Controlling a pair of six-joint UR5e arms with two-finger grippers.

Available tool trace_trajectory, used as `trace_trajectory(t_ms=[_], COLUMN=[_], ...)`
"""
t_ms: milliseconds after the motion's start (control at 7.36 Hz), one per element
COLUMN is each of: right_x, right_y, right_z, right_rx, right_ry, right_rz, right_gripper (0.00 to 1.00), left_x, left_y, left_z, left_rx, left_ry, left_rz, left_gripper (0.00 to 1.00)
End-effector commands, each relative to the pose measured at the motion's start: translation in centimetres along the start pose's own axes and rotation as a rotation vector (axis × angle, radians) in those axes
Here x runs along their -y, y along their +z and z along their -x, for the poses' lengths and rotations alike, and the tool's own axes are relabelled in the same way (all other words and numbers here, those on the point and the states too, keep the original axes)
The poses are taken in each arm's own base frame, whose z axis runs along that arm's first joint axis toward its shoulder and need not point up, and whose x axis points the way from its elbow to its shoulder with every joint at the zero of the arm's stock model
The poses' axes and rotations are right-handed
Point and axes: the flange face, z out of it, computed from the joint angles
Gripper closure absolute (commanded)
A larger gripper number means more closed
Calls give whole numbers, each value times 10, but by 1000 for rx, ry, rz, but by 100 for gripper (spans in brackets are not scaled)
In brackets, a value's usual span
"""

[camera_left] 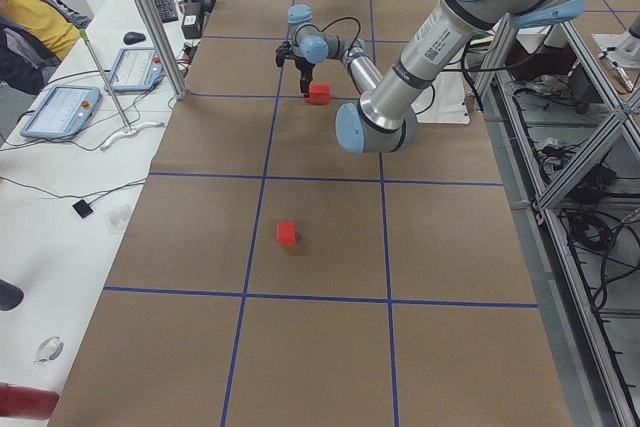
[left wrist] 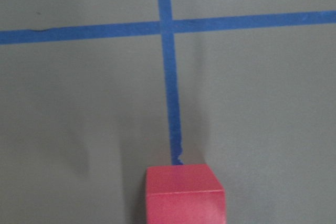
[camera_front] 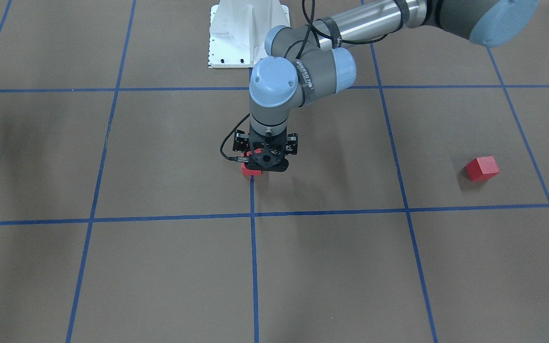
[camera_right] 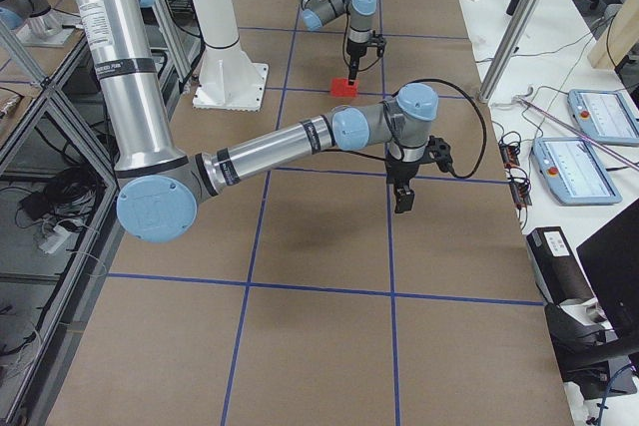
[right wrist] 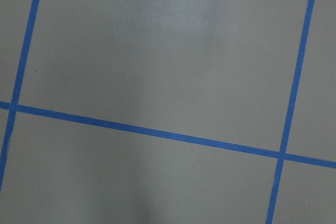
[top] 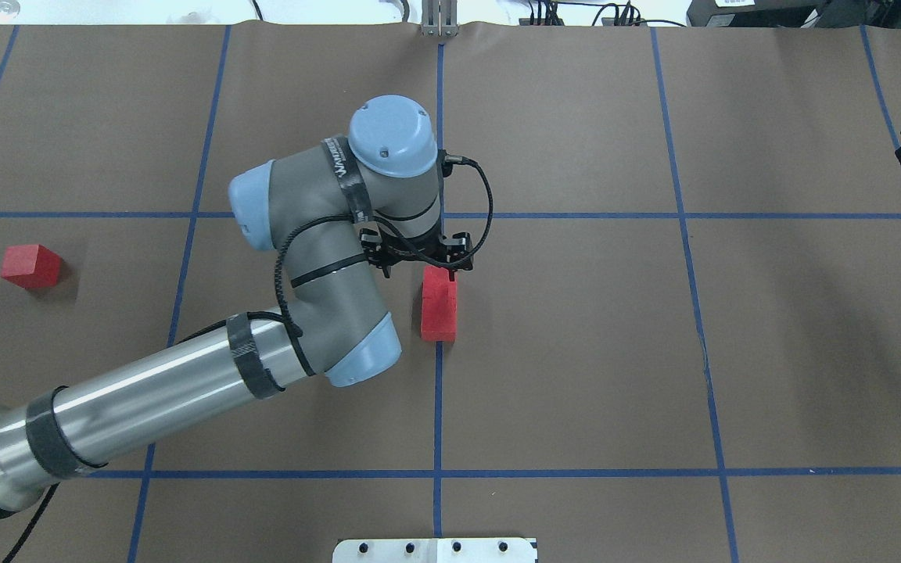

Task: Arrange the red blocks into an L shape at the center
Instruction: 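Open the left gripper and move it toward the farthest red cube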

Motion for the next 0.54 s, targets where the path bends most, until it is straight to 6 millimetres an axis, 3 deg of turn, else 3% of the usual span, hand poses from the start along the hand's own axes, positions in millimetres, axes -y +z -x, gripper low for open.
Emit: trace_trajectory(t_ms=[0, 272, 407], right_x=[-1, -7, -9], right_y=[1, 8, 9], right_z=[-1, -8, -10], right_rx=[0, -3, -3], right_ry=[2, 11, 13], right_rz=[3, 17, 20], right_gripper=[0, 0, 0], left_x=[-27, -21, -16], left_y=[-19, -45, -61], left_z=[148, 305, 377], left_rx=[38, 75, 101], left_ry=[168, 244, 152], left_rz=[-24, 13, 12], left_gripper=[0, 0, 0])
